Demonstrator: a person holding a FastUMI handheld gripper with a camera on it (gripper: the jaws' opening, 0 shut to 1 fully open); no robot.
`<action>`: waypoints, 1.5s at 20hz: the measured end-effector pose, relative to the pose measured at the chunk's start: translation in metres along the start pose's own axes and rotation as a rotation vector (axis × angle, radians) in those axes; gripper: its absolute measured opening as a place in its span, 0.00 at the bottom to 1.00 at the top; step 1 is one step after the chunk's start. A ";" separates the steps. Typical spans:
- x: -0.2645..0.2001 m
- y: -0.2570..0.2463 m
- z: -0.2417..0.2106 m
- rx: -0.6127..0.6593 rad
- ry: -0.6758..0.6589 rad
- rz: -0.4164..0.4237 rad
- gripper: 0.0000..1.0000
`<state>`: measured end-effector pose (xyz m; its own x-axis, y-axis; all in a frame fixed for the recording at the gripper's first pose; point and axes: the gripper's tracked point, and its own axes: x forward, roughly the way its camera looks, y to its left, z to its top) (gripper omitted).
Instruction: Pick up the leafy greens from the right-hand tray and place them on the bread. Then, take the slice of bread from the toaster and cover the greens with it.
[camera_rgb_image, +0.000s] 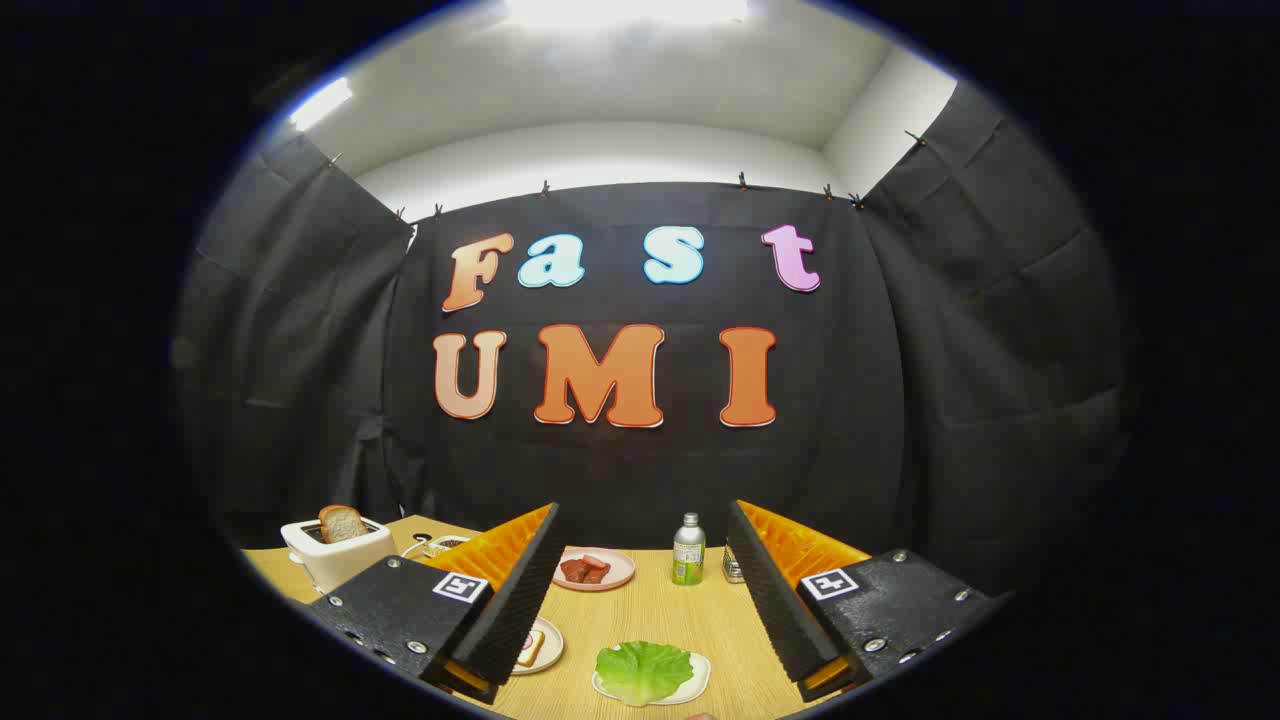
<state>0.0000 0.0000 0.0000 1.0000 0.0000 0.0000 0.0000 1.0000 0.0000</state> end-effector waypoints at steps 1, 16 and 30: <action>0.001 0.000 0.001 0.000 -0.006 0.001 0.98; 0.013 0.001 0.021 -0.006 -0.041 0.018 0.98; 0.071 -0.010 -0.115 -0.027 0.379 0.069 0.98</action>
<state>0.0712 -0.0095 -0.1146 0.9266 0.0622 -0.3709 -0.0722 0.9973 -0.0133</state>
